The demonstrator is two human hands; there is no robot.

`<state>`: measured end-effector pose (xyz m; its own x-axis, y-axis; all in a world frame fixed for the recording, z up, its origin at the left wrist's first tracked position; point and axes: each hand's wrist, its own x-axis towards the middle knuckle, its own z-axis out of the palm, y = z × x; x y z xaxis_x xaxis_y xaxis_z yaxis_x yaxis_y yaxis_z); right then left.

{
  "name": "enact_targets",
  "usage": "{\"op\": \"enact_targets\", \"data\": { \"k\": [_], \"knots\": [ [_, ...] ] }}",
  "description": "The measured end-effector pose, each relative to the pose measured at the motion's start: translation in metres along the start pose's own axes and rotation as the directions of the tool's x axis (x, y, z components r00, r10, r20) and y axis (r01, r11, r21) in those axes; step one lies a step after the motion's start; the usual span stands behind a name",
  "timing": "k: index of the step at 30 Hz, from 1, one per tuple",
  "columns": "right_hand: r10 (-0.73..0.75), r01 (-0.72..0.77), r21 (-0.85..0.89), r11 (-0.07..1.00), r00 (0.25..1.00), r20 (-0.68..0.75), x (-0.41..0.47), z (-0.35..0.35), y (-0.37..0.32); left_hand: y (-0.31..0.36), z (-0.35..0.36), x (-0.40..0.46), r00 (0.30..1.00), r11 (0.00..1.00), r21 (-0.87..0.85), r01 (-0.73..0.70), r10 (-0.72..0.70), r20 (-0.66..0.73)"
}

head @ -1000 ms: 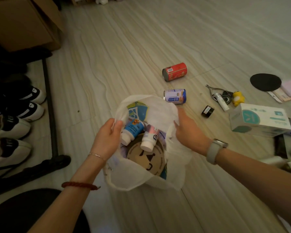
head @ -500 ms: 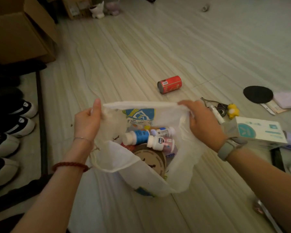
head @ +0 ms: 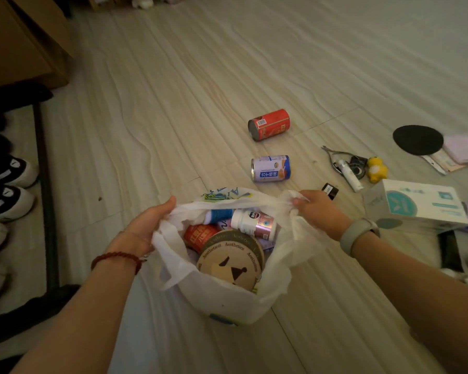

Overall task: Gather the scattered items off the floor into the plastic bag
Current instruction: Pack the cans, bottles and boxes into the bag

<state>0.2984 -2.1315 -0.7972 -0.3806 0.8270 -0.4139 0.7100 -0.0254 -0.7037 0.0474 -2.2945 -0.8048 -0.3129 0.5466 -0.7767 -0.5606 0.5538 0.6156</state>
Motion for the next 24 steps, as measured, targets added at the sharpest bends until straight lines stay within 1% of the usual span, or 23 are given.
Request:
{"op": "enact_targets", "data": {
  "k": [1, 2, 3, 4, 5, 6, 7, 8, 9, 10, 11, 12, 13, 14, 15, 16, 18, 19, 20, 21, 22, 23, 24],
  "knots": [
    [0.089, -0.088, 0.162, 0.983, 0.996, 0.001, 0.003, -0.003, 0.000, 0.001, -0.007, 0.002, 1.000, 1.000, 0.010, 0.015, -0.016, 0.018],
    [0.179, -0.184, 0.316, 0.931, 0.983, 0.045, 0.007, -0.005, 0.000, 0.001, -0.012, 0.006, 1.000, 1.000, 0.019, 0.008, -0.008, 0.003],
    [0.257, -0.282, 0.430, 0.858, 0.959, 0.116, 0.011, -0.006, 0.001, 0.001, -0.015, 0.009, 1.000, 1.000, 0.016, 0.006, -0.005, -0.030],
    [0.318, -0.373, 0.493, 0.786, 0.928, 0.195, 0.013, -0.006, 0.000, 0.001, -0.016, 0.012, 0.998, 1.000, 0.000, 0.010, -0.010, -0.058],
    [0.338, -0.426, 0.522, 0.739, 0.904, 0.261, 0.016, -0.005, -0.002, 0.002, -0.015, 0.014, 0.997, 0.999, -0.031, 0.020, -0.022, -0.079],
    [0.346, -0.443, 0.521, 0.729, 0.896, 0.279, 0.021, -0.002, -0.003, 0.004, -0.013, 0.016, 0.995, 0.995, -0.091, 0.029, -0.037, -0.090],
    [0.350, -0.435, 0.520, 0.735, 0.900, 0.259, 0.023, 0.000, -0.004, 0.006, -0.009, 0.017, 0.994, 0.990, -0.138, 0.035, -0.049, -0.095],
    [0.345, -0.405, 0.516, 0.755, 0.914, 0.212, 0.025, 0.004, -0.003, 0.006, -0.005, 0.020, 0.992, 0.990, -0.142, 0.014, -0.032, -0.123],
    [0.337, -0.370, 0.509, 0.777, 0.928, 0.160, 0.028, 0.008, -0.002, 0.004, -0.003, 0.024, 0.982, 0.994, -0.090, -0.062, 0.045, -0.183],
    [0.317, -0.322, 0.477, 0.818, 0.944, 0.093, 0.029, 0.011, -0.003, 0.002, -0.003, 0.029, 0.936, 0.979, 0.089, -0.181, 0.199, -0.292],
    [0.253, -0.222, 0.429, 0.875, 0.967, -0.015, 0.032, 0.015, 0.000, -0.001, -0.005, 0.034, 0.838, 0.895, 0.367, -0.255, 0.394, -0.378],
    [0.136, -0.088, 0.320, 0.943, 0.982, -0.131, 0.035, 0.018, 0.007, -0.005, -0.006, 0.034, 0.733, 0.739, 0.616, -0.271, 0.573, -0.366],
    [0.013, 0.016, 0.145, 0.989, 0.981, -0.194, 0.036, 0.023, 0.013, -0.011, -0.007, 0.033, 0.670, 0.613, 0.748, -0.255, 0.669, -0.320],
    [-0.076, 0.071, -0.031, 0.997, 0.977, -0.201, 0.035, 0.027, 0.019, -0.016, -0.007, 0.032, 0.636, 0.549, 0.801, -0.240, 0.712, -0.297],
    [-0.126, 0.095, -0.170, 0.981, 0.974, -0.185, 0.033, 0.031, 0.023, -0.022, -0.007, 0.035, 0.616, 0.510, 0.835, -0.209, 0.731, -0.292],
    [-0.154, 0.107, -0.266, 0.958, 0.975, -0.163, 0.033, 0.037, 0.028, -0.028, -0.005, 0.038, 0.607, 0.483, 0.860, -0.163, 0.737, -0.298],
    [-0.176, 0.120, -0.410, 0.904, 0.979, -0.101, 0.032, 0.046, 0.035, -0.034, -0.001, 0.045, 0.616, 0.459, 0.882, -0.108, 0.727, -0.302],
    [-0.175, 0.126, -0.437, 0.891, 0.982, -0.074, 0.032, 0.048, 0.036, -0.033, 0.002, 0.046, 0.625, 0.454, 0.886, -0.096, 0.720, -0.301],
    [-0.164, 0.130, -0.405, 0.905, 0.985, -0.051, 0.032, 0.049, 0.037, -0.032, 0.003, 0.047, 0.628, 0.455, 0.886, -0.087, 0.716, -0.306],
    [-0.161, 0.142, -0.336, 0.931, 0.986, -0.030, 0.032, 0.049, 0.037, -0.028, 0.004, 0.046, 0.625, 0.469, 0.878, -0.094, 0.715, -0.314],
    [-0.168, 0.155, -0.272, 0.950, 0.986, -0.025, 0.031, 0.047, 0.036, -0.024, 0.005, 0.043, 0.609, 0.479, 0.871, -0.114, 0.726, -0.320],
    [-0.190, 0.178, -0.238, 0.955, 0.981, -0.031, 0.031, 0.043, 0.035, -0.020, 0.006, 0.039, 0.576, 0.467, 0.871, -0.149, 0.757, -0.307],
    [-0.226, 0.211, -0.240, 0.948, 0.973, -0.039, 0.031, 0.038, 0.033, -0.016, 0.010, 0.033, 0.529, 0.417, 0.889, -0.188, 0.806, -0.265]
  ]
}}
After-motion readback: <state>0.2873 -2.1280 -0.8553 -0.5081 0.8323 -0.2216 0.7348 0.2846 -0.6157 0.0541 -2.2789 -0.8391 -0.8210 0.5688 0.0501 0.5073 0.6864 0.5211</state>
